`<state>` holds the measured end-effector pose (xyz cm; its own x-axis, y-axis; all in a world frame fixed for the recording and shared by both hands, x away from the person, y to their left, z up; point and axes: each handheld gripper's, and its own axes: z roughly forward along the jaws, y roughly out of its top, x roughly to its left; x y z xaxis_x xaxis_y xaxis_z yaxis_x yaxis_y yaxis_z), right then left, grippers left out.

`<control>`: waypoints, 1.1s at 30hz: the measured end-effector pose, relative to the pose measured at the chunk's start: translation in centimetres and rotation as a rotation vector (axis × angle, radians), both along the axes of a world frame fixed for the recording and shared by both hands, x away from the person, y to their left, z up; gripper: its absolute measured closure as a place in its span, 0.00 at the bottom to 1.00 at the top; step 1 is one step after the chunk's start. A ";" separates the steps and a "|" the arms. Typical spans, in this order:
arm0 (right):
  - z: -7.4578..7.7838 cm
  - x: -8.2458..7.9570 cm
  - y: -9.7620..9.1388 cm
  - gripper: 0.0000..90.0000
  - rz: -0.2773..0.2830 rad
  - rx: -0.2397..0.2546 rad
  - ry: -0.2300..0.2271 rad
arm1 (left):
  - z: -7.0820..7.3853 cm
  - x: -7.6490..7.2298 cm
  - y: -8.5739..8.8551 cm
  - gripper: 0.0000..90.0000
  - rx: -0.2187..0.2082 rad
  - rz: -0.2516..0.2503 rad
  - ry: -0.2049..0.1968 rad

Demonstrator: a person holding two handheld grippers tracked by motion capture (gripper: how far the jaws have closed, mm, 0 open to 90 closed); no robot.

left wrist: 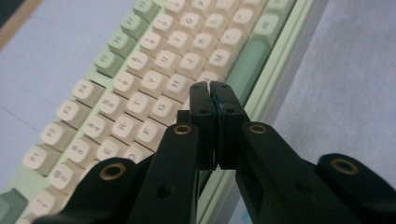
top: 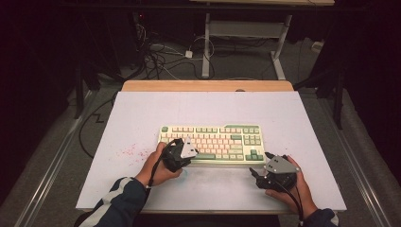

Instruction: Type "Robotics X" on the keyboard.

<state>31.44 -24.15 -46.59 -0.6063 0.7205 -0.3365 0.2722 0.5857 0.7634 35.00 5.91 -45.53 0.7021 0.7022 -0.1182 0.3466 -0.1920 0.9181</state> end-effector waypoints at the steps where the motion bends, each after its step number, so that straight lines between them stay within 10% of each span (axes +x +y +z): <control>1: 0.0 0.0 0.0 0.28 0.000 0.002 0.000 | 0.1 0.0 0.1 0.94 0.000 0.003 -0.007; 8: 0.1 0.0 -0.1 0.28 -0.002 0.003 -0.004 | 0.6 0.1 0.7 0.85 -0.014 0.017 -0.029; 21: 0.2 -0.1 -0.2 0.28 -0.010 0.012 -0.010 | 1.2 -0.2 2.3 0.32 -0.038 0.072 -0.145; 33: 0.4 -0.1 -0.4 0.29 -0.019 0.021 -0.017 | 1.1 -0.7 5.3 0.22 -0.058 0.131 -0.183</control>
